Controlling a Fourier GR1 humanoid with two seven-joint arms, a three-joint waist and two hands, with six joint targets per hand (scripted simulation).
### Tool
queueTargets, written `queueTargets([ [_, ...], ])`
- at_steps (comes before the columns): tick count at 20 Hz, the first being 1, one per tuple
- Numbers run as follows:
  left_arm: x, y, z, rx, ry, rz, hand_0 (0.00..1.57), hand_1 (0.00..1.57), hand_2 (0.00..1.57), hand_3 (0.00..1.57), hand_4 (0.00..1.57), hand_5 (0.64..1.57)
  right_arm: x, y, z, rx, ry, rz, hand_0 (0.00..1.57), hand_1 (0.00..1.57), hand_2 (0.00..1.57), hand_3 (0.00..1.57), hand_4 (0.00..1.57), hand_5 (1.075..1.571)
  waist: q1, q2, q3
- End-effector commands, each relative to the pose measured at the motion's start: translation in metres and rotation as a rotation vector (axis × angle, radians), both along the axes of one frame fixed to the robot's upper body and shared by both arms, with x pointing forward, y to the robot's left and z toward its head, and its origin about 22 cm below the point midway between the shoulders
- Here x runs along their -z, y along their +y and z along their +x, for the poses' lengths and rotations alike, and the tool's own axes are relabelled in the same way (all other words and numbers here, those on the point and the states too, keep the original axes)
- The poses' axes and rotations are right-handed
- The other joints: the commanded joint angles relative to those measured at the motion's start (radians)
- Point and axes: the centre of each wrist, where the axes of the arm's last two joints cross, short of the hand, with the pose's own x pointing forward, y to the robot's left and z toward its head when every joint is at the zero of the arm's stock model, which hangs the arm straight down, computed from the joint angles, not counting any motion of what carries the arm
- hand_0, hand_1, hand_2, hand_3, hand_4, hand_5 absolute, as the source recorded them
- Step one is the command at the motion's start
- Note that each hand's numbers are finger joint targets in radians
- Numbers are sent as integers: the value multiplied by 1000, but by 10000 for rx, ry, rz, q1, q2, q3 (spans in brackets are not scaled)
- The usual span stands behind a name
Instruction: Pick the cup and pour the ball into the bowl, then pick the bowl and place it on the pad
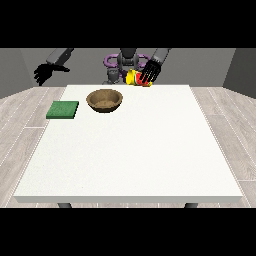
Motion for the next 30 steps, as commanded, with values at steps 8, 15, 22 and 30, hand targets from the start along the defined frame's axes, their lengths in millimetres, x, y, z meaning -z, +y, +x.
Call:
queueTargets([
  [8,-23,-58,-10,-141,-777,2464,562,562,1571,1564,914,1570,-12,3,23,-325,-202,-285,0,0,0,0,0,1537,-511,379,-6],
  [15,-40,-84,-11,229,-2176,4373,432,432,1571,1571,900,1571,-59,21,77,-521,-621,-515,0,0,0,337,0,1525,-516,1000,-9],
  [22,-12,-96,-43,824,-2173,6120,0,0,1571,1571,913,1547,-44,53,88,-1107,-650,47,0,0,0,252,0,1525,-883,830,-9],
  [30,-49,-103,-23,1601,-2525,9018,614,614,1571,1571,1232,1387,-32,46,77,-871,-264,-16,0,0,0,71,0,1519,-692,638,-4],
])
